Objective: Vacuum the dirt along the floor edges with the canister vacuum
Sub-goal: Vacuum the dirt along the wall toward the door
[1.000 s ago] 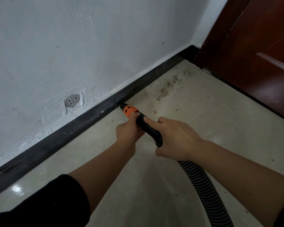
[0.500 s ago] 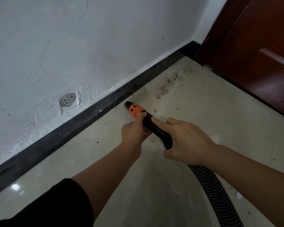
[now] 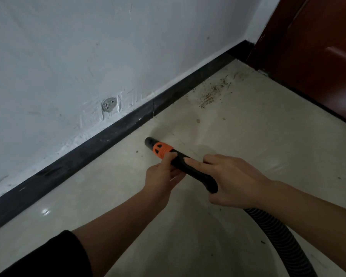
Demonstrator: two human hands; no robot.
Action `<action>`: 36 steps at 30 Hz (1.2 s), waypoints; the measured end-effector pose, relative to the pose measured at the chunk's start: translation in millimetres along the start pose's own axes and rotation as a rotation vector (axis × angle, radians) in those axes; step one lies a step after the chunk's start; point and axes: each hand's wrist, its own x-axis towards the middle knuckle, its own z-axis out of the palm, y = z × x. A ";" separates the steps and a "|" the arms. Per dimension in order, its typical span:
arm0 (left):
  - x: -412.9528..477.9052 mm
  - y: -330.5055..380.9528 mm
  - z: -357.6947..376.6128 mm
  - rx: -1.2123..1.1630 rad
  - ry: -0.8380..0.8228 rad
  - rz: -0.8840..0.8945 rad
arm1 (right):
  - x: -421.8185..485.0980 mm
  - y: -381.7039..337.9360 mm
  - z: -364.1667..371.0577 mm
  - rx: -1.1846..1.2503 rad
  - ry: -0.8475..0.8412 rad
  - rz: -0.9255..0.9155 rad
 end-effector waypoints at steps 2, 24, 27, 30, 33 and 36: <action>-9.9 -3.8 -6.4 -0.013 -0.004 -0.013 | -6.7 -6.0 -0.3 -0.015 -0.007 -0.023; 16.3 15.5 19.8 0.104 0.040 0.020 | 12.4 -0.5 0.8 -0.039 0.052 0.123; 42.0 26.7 40.8 0.150 0.050 0.039 | 29.5 16.7 1.8 0.001 0.086 0.203; 67.9 38.2 64.2 0.197 0.055 0.060 | 47.9 36.4 4.0 0.046 0.117 0.279; 92.3 45.9 84.6 0.230 0.051 0.074 | 63.2 54.1 8.1 0.061 0.151 0.332; 111.0 49.3 98.7 0.267 0.054 0.084 | 70.8 71.1 12.6 0.110 0.175 0.357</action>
